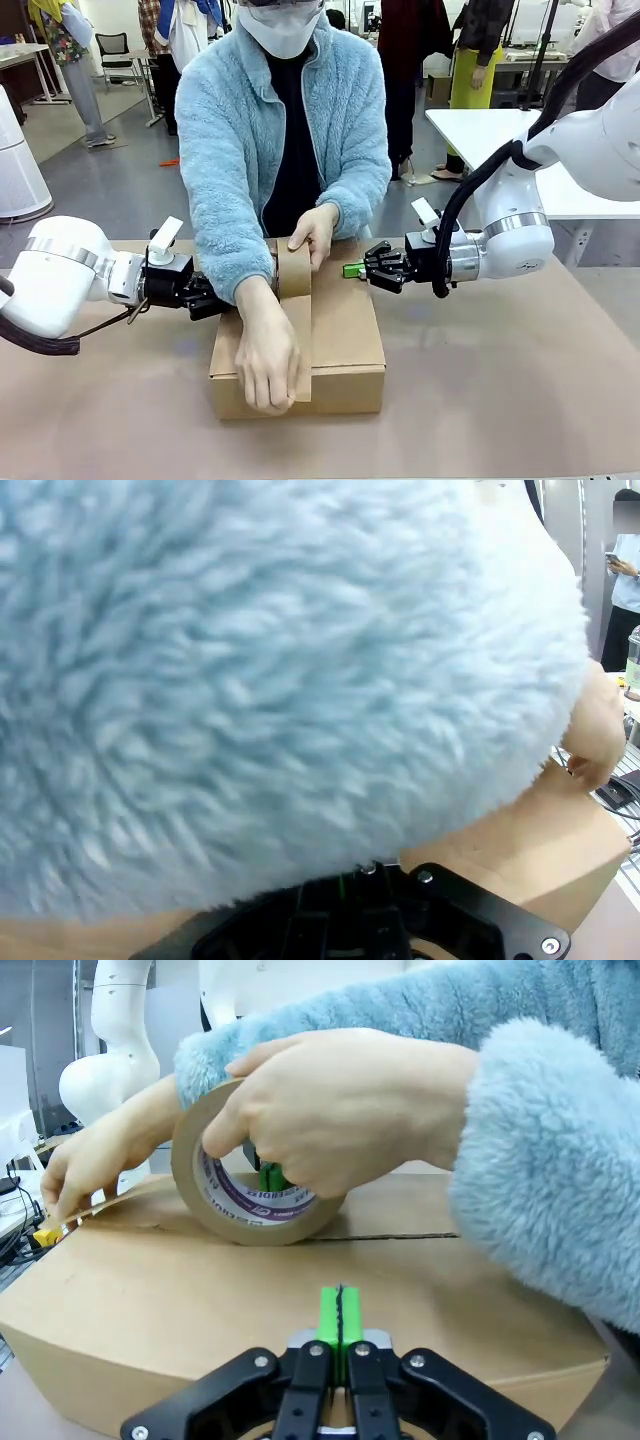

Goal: Wrap the clocks to prevent damage.
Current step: After the human seals the box with tape, release both hands from the side flaps of the Package Box.

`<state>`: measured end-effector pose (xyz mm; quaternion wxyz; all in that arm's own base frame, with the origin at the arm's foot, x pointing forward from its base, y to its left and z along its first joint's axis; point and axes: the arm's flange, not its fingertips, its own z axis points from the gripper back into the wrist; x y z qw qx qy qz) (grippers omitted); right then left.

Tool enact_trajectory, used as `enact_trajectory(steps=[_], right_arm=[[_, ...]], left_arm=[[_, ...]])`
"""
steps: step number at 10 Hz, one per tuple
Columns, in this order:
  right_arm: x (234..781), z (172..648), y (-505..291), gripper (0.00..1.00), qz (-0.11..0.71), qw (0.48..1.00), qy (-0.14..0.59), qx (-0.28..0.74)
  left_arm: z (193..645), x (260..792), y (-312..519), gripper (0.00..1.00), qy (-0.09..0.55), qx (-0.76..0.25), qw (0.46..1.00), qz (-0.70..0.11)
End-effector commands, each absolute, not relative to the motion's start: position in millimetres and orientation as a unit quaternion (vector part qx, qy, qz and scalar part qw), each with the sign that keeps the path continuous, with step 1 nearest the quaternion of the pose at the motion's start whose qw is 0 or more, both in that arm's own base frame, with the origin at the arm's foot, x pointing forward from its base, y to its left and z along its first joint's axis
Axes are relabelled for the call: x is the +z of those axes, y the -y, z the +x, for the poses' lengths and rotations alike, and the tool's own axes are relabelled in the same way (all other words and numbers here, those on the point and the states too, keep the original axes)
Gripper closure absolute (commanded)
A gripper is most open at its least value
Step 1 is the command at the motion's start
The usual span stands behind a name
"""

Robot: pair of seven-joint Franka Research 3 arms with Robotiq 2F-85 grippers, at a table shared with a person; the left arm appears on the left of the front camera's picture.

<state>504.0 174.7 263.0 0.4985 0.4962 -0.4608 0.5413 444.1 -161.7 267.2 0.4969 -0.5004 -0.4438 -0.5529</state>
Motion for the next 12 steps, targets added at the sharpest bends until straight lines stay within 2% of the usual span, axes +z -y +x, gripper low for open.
enact_trajectory(steps=[1, 12], right_arm=[[259.3, 503.1, -175.6, 0.99, 0.494, 0.502, 0.459, 0.541], [259.3, 503.1, -175.6, 0.99, 0.494, 0.502, 0.459, 0.541]], left_arm=[[444.6, 265.9, 161.9, 1.0, 0.448, -0.545, 0.505, -0.497], [444.6, 265.9, 161.9, 1.0, 0.448, -0.545, 0.505, -0.497]])
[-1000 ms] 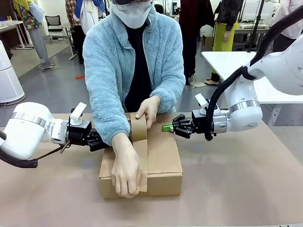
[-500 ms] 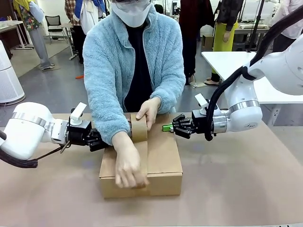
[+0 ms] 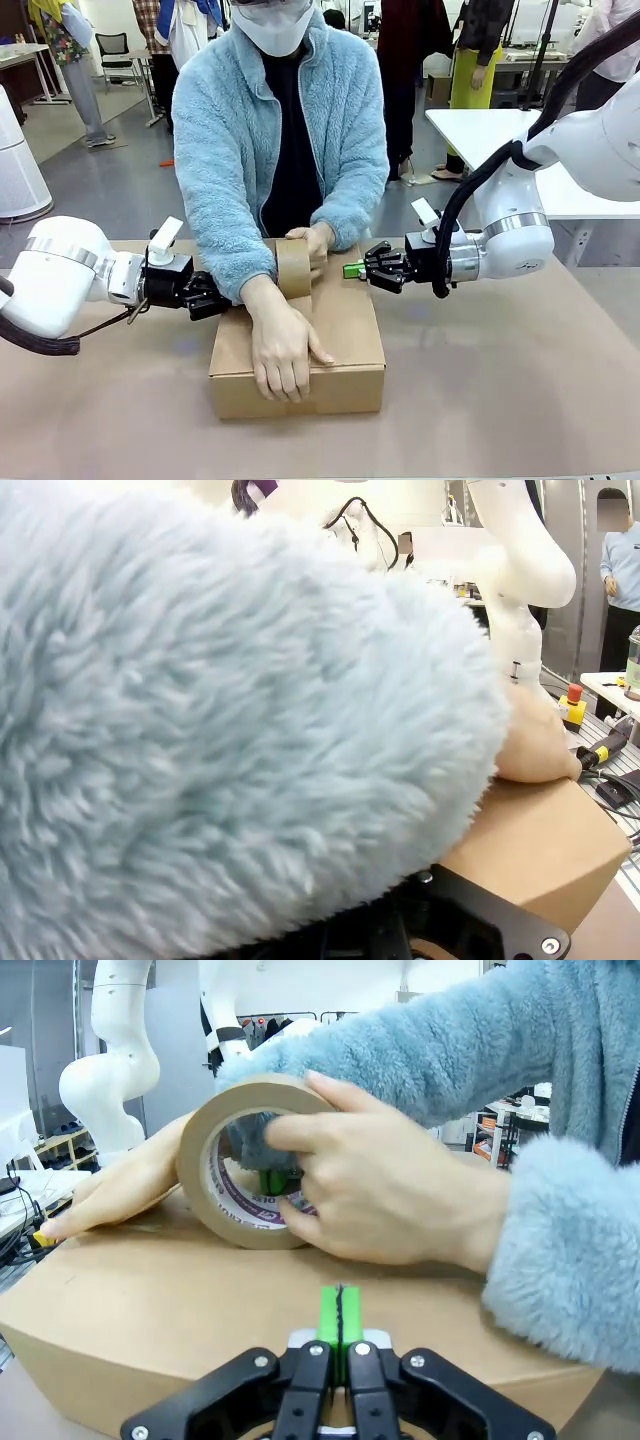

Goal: Wrap the clocks to prevent damage.
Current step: After the human seals the box with tape, release both hands from the side flaps of the Package Box.

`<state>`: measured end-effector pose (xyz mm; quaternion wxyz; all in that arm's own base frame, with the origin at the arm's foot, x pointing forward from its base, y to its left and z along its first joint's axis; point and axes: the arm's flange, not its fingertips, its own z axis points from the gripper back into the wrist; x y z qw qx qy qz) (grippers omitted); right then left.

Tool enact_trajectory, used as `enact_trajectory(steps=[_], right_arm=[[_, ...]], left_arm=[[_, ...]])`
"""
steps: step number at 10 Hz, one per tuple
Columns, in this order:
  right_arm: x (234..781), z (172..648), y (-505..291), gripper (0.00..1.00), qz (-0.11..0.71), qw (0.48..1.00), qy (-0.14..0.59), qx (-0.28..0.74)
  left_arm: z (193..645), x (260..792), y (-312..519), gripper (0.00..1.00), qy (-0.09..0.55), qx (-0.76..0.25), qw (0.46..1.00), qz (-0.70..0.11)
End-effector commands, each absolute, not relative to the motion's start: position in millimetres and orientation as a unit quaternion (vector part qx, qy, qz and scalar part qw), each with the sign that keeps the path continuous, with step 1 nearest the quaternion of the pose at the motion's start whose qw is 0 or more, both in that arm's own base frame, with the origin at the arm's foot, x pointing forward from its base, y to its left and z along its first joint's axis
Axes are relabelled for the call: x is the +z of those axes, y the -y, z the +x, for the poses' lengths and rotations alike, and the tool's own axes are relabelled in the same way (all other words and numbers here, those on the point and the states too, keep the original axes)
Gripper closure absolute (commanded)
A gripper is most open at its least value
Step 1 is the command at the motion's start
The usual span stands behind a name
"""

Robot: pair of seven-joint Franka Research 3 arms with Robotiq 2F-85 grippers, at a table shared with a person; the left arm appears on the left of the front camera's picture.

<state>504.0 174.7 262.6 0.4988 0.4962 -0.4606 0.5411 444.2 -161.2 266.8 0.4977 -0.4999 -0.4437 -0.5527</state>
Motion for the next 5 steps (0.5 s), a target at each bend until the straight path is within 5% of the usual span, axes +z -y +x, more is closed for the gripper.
enact_trajectory(steps=[1, 5], right_arm=[[259.3, 503.1, -175.6, 0.99, 0.494, 0.502, 0.459, 0.541], [259.3, 503.1, -175.6, 0.99, 0.494, 0.502, 0.459, 0.541]], left_arm=[[444.6, 265.9, 161.9, 1.0, 0.448, -0.545, 0.505, -0.497], [444.6, 265.9, 161.9, 1.0, 0.448, -0.545, 0.505, -0.497]])
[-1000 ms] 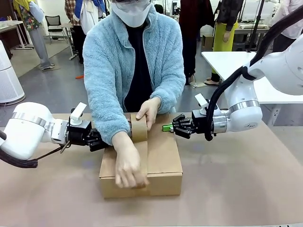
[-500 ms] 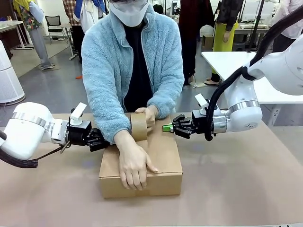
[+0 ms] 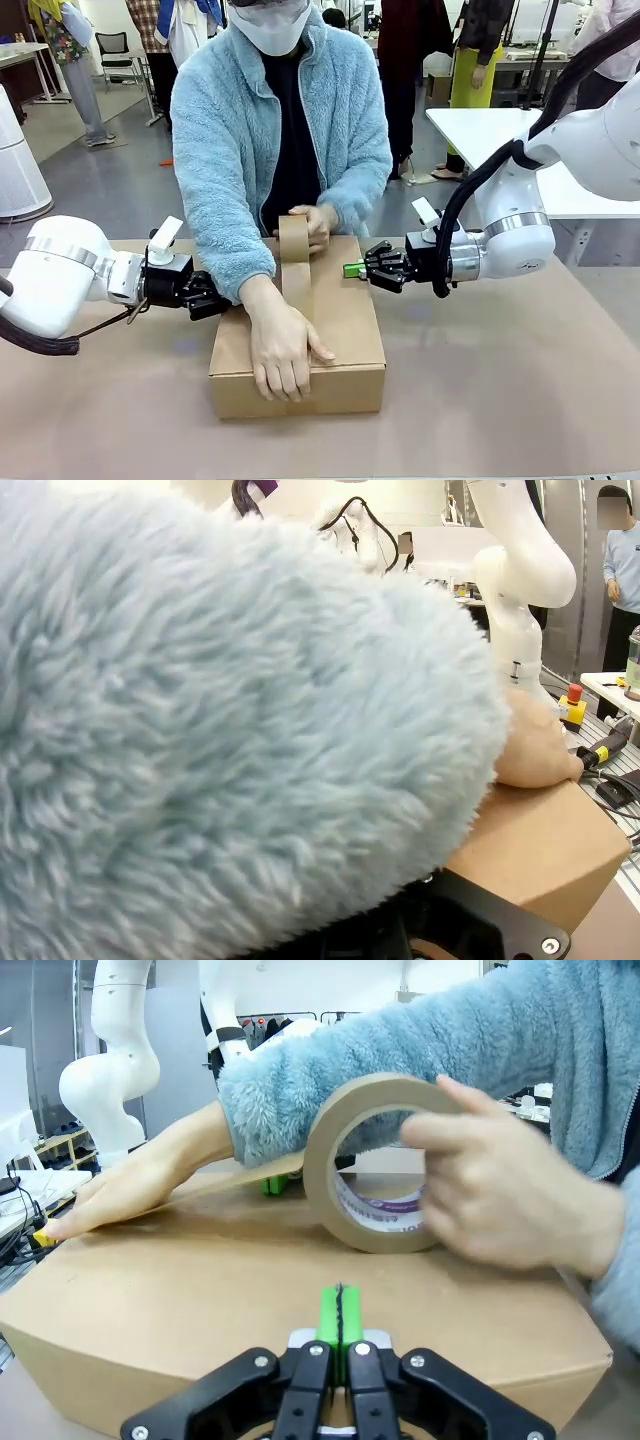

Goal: Wrap the clocks to prevent damage.
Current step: After the human seals the box with tape, release both hands from the side flaps of the Package Box.

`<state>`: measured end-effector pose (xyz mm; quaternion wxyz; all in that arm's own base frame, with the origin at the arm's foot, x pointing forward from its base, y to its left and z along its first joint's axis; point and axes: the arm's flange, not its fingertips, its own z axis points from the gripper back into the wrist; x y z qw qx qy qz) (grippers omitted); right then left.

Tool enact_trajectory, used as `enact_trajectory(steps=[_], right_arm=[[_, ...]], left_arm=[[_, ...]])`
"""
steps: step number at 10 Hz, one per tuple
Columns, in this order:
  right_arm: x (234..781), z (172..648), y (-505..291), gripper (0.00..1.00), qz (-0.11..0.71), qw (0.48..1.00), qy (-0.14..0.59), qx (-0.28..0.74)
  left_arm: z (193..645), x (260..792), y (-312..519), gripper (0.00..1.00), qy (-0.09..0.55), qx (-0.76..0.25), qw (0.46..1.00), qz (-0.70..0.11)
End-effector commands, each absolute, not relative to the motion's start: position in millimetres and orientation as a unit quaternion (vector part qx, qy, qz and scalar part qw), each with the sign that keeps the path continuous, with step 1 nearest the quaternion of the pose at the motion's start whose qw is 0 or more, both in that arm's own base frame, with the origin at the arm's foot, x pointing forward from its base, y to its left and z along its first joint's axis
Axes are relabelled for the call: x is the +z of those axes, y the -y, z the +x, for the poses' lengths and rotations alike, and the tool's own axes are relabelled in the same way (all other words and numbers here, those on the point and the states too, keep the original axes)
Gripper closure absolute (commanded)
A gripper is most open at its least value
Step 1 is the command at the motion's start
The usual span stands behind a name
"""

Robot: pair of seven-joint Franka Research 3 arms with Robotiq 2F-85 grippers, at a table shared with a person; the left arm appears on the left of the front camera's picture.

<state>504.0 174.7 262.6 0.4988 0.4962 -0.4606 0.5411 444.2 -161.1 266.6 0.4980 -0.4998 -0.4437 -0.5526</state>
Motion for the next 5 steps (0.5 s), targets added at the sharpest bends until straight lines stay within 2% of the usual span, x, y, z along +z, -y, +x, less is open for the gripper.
enact_trajectory(steps=[1, 5], right_arm=[[259.3, 503.1, -175.6, 0.99, 0.494, 0.502, 0.459, 0.541], [259.3, 503.1, -175.6, 0.99, 0.494, 0.502, 0.459, 0.541]], left_arm=[[444.6, 265.9, 161.9, 1.0, 0.448, -0.545, 0.505, -0.497], [444.6, 265.9, 161.9, 1.0, 0.448, -0.545, 0.505, -0.497]])
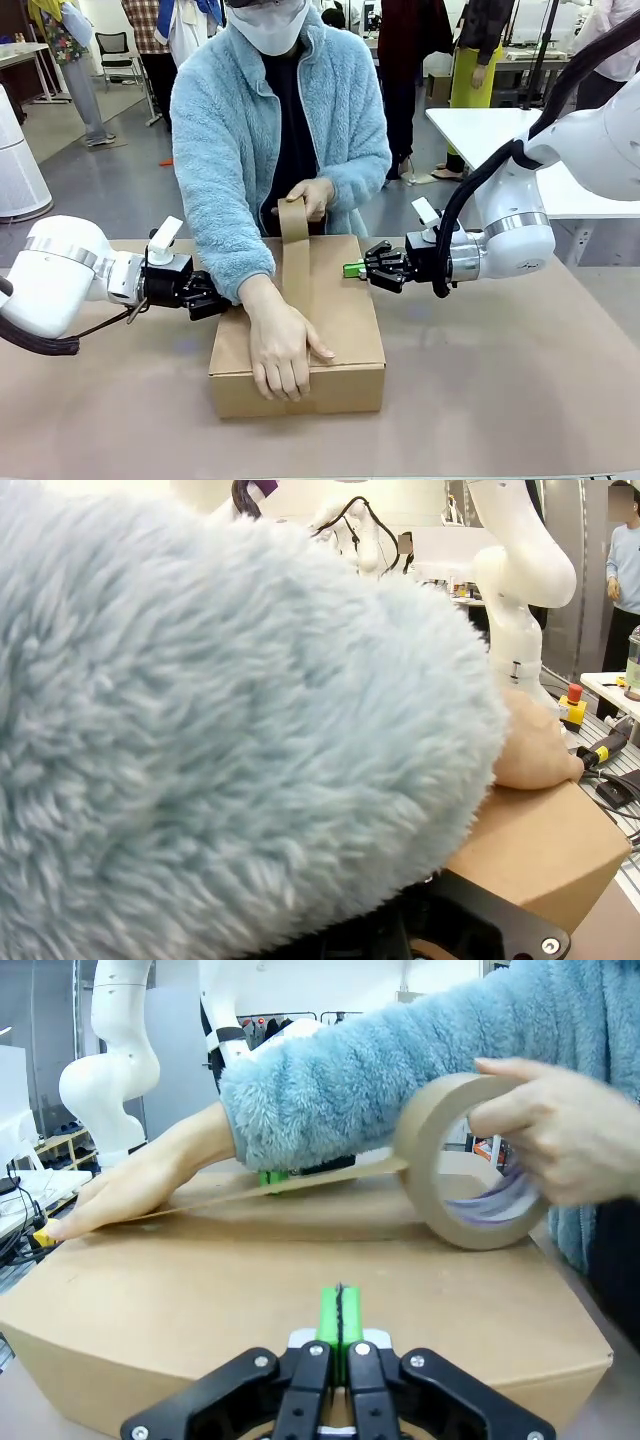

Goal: Wrap the clocks to prevent damage.
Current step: After the human seals the box with tape, release both hands from the side flaps of the Package Box.

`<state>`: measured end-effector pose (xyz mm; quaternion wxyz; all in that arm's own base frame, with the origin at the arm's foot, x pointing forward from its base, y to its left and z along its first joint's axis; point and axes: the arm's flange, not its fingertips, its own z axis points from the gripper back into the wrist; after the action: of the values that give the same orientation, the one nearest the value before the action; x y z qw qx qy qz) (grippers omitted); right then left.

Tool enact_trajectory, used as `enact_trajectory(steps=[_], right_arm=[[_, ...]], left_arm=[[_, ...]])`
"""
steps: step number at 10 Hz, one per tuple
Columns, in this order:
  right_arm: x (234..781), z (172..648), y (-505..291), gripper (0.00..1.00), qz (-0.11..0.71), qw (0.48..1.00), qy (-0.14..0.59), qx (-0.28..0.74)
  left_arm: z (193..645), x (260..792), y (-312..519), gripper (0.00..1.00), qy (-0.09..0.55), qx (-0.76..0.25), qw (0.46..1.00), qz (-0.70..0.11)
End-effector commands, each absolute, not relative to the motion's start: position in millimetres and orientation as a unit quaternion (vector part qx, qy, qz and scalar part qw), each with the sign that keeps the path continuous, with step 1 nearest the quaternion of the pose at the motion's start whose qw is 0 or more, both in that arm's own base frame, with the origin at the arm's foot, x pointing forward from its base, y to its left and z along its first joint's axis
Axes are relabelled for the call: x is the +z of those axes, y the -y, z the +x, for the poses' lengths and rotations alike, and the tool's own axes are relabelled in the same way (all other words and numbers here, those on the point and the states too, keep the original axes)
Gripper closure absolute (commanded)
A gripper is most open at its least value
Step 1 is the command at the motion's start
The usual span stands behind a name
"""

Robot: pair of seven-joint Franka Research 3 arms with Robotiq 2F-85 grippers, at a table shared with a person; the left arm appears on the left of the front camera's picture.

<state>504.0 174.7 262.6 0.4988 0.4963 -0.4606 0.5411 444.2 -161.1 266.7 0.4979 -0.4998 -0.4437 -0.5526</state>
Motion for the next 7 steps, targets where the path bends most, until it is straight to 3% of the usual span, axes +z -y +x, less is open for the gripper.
enact_trajectory(steps=[1, 7], right_arm=[[259.3, 503.1, -175.6, 0.99, 0.494, 0.502, 0.459, 0.541], [259.3, 503.1, -175.6, 0.99, 0.494, 0.502, 0.459, 0.541]], left_arm=[[444.6, 265.9, 161.9, 1.0, 0.448, -0.545, 0.505, -0.497], [444.6, 265.9, 161.9, 1.0, 0.448, -0.545, 0.505, -0.497]])
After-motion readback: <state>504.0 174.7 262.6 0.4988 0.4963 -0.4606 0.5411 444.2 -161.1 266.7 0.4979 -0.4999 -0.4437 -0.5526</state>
